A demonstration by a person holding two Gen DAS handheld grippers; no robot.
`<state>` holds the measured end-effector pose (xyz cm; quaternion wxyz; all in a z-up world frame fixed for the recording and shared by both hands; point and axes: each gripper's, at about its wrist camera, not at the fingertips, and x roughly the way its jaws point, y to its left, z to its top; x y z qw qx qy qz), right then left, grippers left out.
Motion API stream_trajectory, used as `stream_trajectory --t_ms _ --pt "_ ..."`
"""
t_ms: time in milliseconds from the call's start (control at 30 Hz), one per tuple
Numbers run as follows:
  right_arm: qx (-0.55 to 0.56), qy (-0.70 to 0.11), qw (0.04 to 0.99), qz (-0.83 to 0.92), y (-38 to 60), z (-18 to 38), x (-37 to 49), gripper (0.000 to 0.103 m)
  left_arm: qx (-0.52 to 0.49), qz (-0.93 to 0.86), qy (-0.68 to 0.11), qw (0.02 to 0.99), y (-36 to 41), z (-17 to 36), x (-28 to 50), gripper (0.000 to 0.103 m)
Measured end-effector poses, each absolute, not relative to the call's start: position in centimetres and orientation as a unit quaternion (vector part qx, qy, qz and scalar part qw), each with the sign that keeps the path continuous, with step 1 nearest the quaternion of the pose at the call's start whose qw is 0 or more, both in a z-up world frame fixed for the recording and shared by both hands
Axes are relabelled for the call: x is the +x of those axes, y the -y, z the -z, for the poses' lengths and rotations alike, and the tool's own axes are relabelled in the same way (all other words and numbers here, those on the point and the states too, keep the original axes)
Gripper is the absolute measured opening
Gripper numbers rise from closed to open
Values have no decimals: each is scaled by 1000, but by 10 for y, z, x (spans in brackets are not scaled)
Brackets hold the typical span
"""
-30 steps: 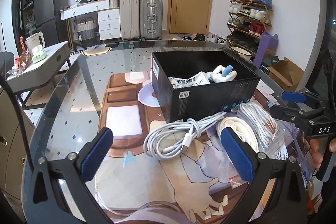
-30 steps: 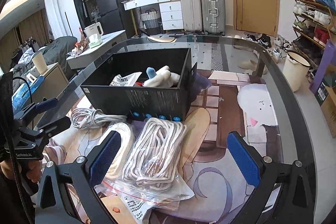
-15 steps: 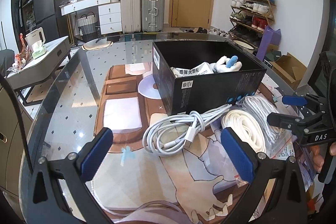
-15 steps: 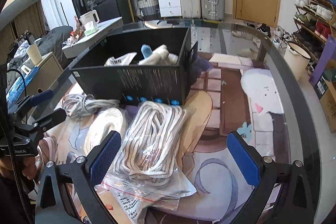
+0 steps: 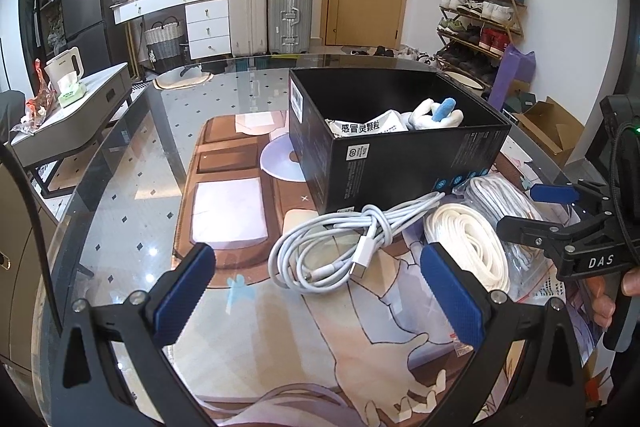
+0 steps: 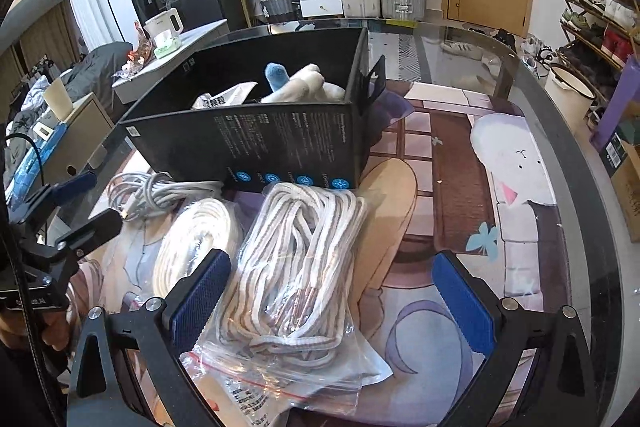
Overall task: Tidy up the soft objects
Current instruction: 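Withdraw both open tools from the box toward the cables and bagged ropes, then grasp the bagged white rope with the right tool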
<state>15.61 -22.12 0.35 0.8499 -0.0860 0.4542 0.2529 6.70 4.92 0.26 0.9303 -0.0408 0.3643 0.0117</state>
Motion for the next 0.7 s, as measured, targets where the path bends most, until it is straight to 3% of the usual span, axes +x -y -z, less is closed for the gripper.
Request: stream_trajectory --t_ms 500,700 --pt "-119 -451 855 -226 216 3 156 102 -43 -4 -373 927 -49 1 68 103" --pt "-117 -448 855 -235 215 1 155 94 -40 -3 -377 925 -48 2 70 103"
